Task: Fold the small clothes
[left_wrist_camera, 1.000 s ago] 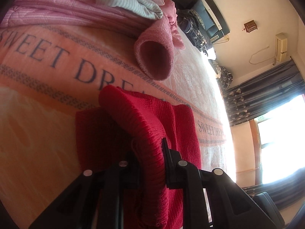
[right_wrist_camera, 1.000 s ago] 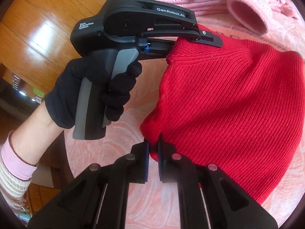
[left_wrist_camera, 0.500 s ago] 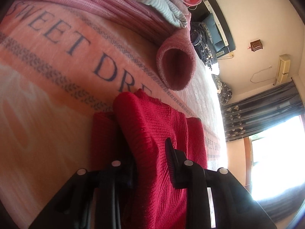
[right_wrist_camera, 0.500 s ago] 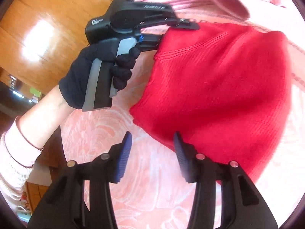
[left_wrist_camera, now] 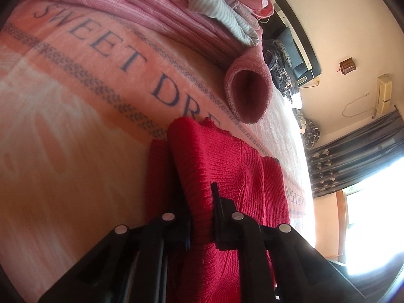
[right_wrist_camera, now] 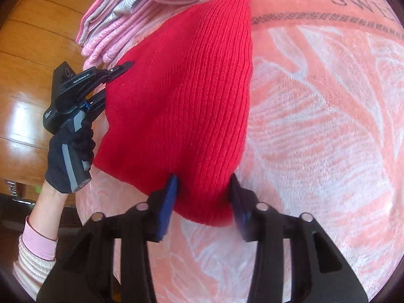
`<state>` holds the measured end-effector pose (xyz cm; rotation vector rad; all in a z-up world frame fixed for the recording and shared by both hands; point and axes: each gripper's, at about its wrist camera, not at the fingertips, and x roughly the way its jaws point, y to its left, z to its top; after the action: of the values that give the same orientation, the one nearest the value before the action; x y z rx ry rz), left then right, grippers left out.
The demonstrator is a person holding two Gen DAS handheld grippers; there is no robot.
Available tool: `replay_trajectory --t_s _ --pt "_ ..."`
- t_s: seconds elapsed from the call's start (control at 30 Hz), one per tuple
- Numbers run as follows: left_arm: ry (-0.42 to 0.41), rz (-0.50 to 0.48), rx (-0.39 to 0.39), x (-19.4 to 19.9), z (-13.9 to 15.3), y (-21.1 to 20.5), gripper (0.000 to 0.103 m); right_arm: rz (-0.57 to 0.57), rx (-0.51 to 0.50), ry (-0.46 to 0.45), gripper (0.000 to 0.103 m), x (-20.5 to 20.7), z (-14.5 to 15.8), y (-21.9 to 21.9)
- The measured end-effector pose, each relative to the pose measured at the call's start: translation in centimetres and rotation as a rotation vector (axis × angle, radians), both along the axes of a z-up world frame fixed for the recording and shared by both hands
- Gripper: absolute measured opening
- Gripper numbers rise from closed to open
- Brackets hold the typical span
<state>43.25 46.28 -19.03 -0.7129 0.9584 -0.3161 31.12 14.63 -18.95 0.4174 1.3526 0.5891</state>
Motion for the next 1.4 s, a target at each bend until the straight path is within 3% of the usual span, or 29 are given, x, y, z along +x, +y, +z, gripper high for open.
replay_trajectory --t_s 0.07,0.17,0.33,0.43,0.5,0.53,0.73,0.83,0.97,1.03,1.1,1.13,1.4 --pt "-0.025 0.010 0.029 -0.3 0.4 -0.1 0.011 0.001 0.038 0.010 0.019 0.2 0.2 -0.4" --pt "-0.021 0.012 0.096 -0.5 -0.1 -0.2 0.011 0.015 -0.002 0.009 0.017 0.4 0.4 -0.8" --pt "-0.002 0.014 0.043 -0.9 -0.2 0.4 0.012 0.042 -0.053 0.017 0.018 0.4 0.0 0.0" --pt "0.006 -0.010 0.065 -2.3 1.5 0.6 0.016 0.052 -0.048 -0.005 0.027 0.1 0.7 0.1" --pt "0.016 -0.020 0.077 -4.3 2.6 0.8 0.019 0.041 -0.032 -0.017 0.040 -0.5 1.3 -0.5" --pt "0.016 -0.024 0.077 -5.6 3.1 0.9 0.025 0.037 -0.032 -0.029 0.042 -0.7 1.5 -0.8" --pt "-0.038 -0.062 0.137 -12.5 5.3 -1.2 0.035 0.013 -0.027 -0.044 0.043 -0.9 1.9 -1.0" --pt "-0.013 -0.081 0.166 -13.5 4.7 -2.8 0.041 0.014 -0.032 -0.039 0.043 -1.3 1.8 -1.2" --pt "0.019 -0.105 0.196 -13.6 3.1 -4.4 0.041 0.015 -0.037 -0.025 0.044 -1.3 1.5 -0.6" --pt "0.034 -0.097 0.230 -13.6 2.5 -4.8 0.039 0.016 -0.045 -0.019 0.044 -1.2 1.2 -0.4" --pt "0.053 -0.105 0.210 -13.7 1.8 -4.7 0.011 0.016 -0.048 -0.013 0.043 -1.2 1.0 -0.3" --pt "0.065 -0.101 0.194 -13.8 1.6 -4.4 0.007 0.013 -0.045 -0.011 0.043 -1.2 0.9 -0.4" --pt "0.069 -0.096 0.142 -15.6 0.0 -2.9 0.005 0.020 -0.064 -0.032 0.038 -1.2 0.6 -0.2"
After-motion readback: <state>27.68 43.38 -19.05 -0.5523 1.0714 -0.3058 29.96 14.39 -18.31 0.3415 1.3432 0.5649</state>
